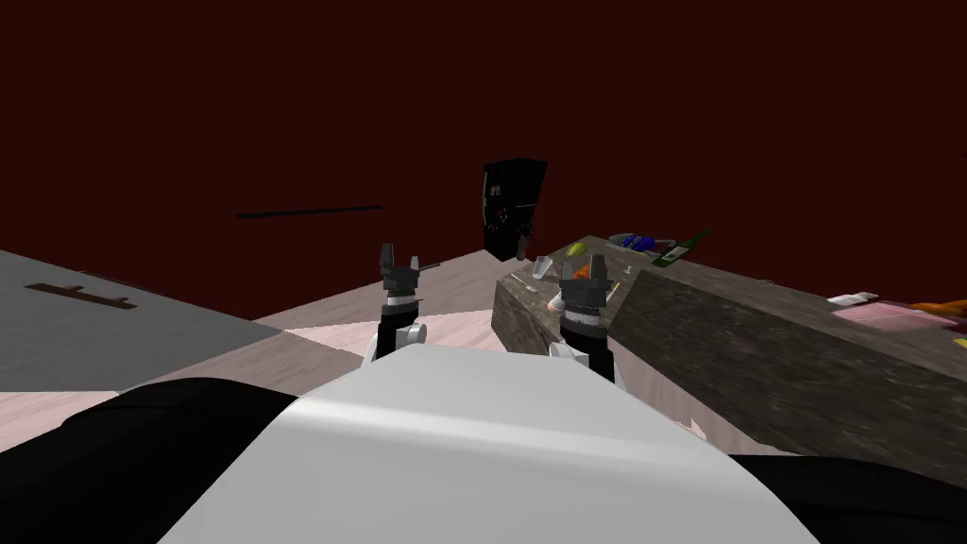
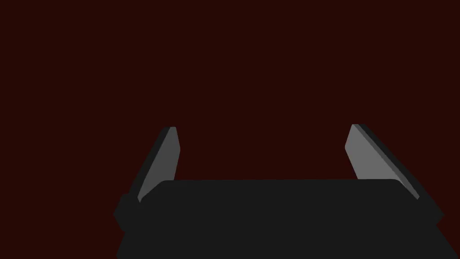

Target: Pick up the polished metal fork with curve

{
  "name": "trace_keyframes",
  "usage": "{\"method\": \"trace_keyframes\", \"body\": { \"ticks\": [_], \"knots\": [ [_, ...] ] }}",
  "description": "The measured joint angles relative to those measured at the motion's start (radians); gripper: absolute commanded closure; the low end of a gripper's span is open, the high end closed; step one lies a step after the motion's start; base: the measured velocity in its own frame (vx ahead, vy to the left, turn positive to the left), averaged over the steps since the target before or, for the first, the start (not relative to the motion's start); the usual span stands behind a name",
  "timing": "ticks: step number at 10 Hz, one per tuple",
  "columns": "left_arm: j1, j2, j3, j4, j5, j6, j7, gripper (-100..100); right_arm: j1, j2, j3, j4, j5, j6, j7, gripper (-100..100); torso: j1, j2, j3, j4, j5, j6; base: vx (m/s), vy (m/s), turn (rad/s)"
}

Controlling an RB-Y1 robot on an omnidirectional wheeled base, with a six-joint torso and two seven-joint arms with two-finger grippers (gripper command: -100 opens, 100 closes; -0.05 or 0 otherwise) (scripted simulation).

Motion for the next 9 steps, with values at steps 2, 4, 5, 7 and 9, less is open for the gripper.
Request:
{"method": "trace_keyframes", "body": {
  "ticks": [2, 4, 5, 7, 9],
  "knots": [
    [0.0, 0.0, 0.0, 0.0, 0.0, 0.0, 0.0, 0, 0.0, -0.049, -0.022, 0.022, 0.009, -0.013, -0.003, -100, 0.003, 0.0, 0.0, 0.0, 0.001, 0.0, -0.001, 0.061, 0.098],
    [0.0, 0.0, 0.0, 0.0, 0.0, 0.0, 0.0, 0, -0.003, -0.098, -0.038, 0.056, 0.027, -0.031, -0.002, -100, 0.005, -0.001, 0.0, 0.0, 0.001, 0.0, 0.007, 0.079, 0.13],
    [0.0, 0.0, 0.0, 0.0, 0.0, 0.0, 0.0, 0, 0.0, -0.127, -0.045, 0.074, 0.038, -0.041, 0.0, -100, 0.005, 0.0, 0.0, 0.0, 0.001, 0.0, 0.009, 0.078, 0.15],
    [0.0, 0.0, 0.0, 0.0, 0.0, 0.0, 0.0, 0, -0.004, -0.174, -0.061, 0.112, 0.052, -0.058, 0.002, -100, 0.003, 0.0, 0.0, 0.0, 0.001, 0.0, 0.009, 0.051, 0.068],
    [0.0, 0.0, 0.0, 0.0, 0.0, 0.0, 0.0, 0, -0.002, -0.234, -0.075, 0.158, 0.069, -0.077, 0.002, -100, 0.004, -0.001, -0.001, 0.0, 0.001, 0.0, 0.019, 0.064, 0.132]
  ]
}}
